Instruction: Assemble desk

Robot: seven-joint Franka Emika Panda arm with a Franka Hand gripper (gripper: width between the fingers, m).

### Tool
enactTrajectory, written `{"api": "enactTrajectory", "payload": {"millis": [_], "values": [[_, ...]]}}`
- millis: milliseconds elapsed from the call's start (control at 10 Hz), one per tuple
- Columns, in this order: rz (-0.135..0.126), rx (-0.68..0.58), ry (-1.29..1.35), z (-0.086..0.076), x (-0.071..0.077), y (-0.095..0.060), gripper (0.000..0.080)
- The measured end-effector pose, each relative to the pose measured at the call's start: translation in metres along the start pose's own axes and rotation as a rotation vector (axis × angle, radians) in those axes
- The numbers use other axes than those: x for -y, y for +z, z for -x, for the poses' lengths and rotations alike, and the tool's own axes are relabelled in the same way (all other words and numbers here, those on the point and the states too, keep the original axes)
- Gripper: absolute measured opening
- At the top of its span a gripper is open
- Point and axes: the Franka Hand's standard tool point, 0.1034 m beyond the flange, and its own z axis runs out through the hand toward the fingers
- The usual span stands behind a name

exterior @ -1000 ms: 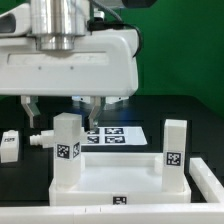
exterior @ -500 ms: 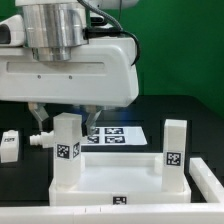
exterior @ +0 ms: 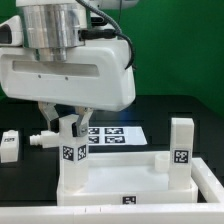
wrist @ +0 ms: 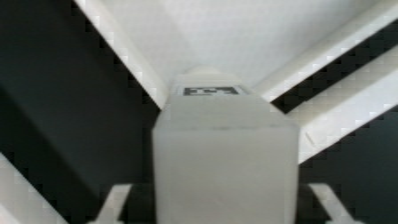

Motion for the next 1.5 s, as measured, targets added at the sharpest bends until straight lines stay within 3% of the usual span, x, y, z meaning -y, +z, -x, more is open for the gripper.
{"api": "enactTrajectory", "payload": {"millis": [200, 300, 400, 500, 600, 700, 800, 900, 1000, 1100, 1400, 1500], "values": [[-0.001, 0.005, 0.279, 0.001, 0.001, 0.0, 0.0288], [-0.022, 0.023, 0.503, 0.002, 0.005, 0.001, 0.0288], [-0.065, 0.06, 0.717, 0.003, 0.01, 0.003, 0.0288], [-0.098, 0.073, 0.812, 0.001, 0.012, 0.003, 0.0288], [-0.111, 0.073, 0.845, -0.001, 0.012, 0.003, 0.0288], [-0.111, 0.072, 0.821, 0.0, 0.013, 0.003, 0.0288], [-0.106, 0.066, 0.757, 0.002, 0.014, 0.004, 0.0355], [-0.085, 0.049, 0.618, 0.01, 0.022, 0.006, 0.053], [-0.074, 0.038, 0.413, 0.017, 0.029, 0.006, 0.053], [-0.067, 0.038, 0.253, 0.021, 0.035, 0.005, 0.0628], [-0.067, 0.03, 0.082, 0.019, 0.031, 0.006, 0.0645], [-0.072, -0.002, -0.121, 0.015, 0.031, 0.006, 0.0648]]}}
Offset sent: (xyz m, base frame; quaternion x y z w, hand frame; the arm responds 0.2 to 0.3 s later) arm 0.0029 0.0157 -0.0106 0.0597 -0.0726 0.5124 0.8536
